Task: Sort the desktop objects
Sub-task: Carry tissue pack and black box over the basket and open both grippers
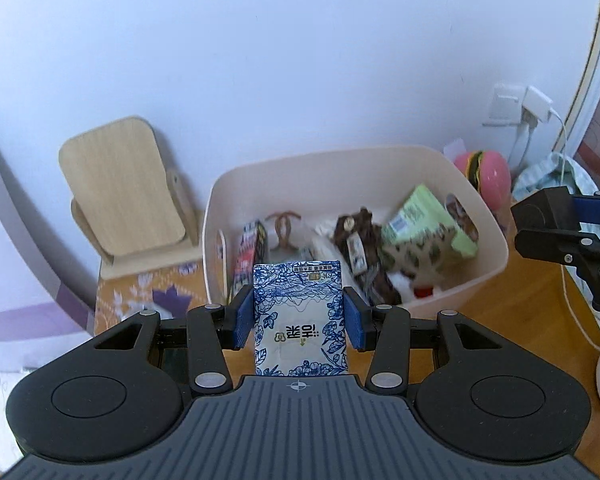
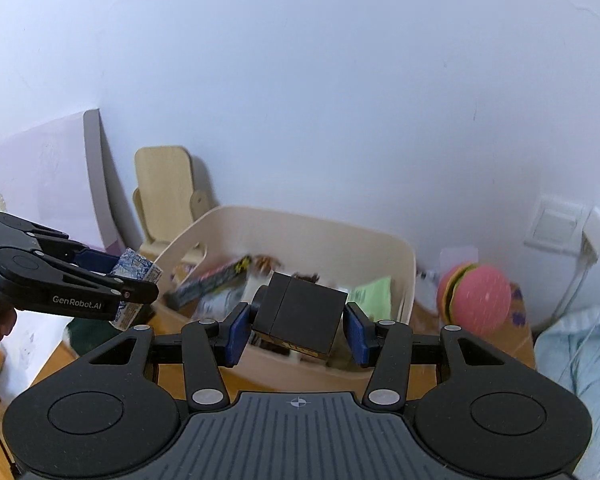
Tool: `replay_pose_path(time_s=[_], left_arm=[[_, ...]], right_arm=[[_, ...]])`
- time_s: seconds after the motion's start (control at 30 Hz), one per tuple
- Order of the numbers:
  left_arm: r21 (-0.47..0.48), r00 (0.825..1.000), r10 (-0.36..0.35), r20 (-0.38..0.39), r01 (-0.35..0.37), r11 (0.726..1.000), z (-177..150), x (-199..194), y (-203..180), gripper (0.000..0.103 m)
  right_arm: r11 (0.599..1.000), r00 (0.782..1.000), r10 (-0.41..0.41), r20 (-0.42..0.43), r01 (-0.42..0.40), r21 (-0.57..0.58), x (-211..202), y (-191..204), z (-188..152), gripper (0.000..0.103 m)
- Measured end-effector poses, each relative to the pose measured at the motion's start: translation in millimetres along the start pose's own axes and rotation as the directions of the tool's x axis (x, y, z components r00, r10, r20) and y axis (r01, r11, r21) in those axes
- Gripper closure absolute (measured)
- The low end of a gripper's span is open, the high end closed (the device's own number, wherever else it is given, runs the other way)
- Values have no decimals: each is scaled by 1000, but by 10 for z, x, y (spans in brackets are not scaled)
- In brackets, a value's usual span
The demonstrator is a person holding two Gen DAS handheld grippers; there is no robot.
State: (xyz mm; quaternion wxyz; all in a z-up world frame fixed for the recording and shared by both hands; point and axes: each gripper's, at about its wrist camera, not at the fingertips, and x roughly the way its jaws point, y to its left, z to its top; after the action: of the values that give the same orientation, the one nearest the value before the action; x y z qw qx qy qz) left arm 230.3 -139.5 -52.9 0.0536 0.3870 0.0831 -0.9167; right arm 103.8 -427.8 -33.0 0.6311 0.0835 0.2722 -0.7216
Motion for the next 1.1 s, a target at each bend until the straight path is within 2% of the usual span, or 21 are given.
replay_pose_path(time_s=[0.17,0.4,0.77,0.9,1.1], left_arm=[[-50,1000,15,10,-15,999,181,165,50,56],[-112,999,35,-19,-36,993,358,538,107,56],[-141,992,33,-126,-51,989,332,1130,56,56],[-149,990,51,-133,-71,986,289,1234,66,56],[-166,985,12,-175,-41,985,244,1328,79,55]], right_arm=[[1000,1000,-21,17,21,-15,168,-77,153,56],[998,999,-35,-1,35,-59,555,-92,242,56],[999,991,-39,-126,41,14,1199,-253,117,56],[999,987,-42,-157,44,10,1334,-267,59,56],[998,977,-46,-207,52,22,1526,-280,-21,62]])
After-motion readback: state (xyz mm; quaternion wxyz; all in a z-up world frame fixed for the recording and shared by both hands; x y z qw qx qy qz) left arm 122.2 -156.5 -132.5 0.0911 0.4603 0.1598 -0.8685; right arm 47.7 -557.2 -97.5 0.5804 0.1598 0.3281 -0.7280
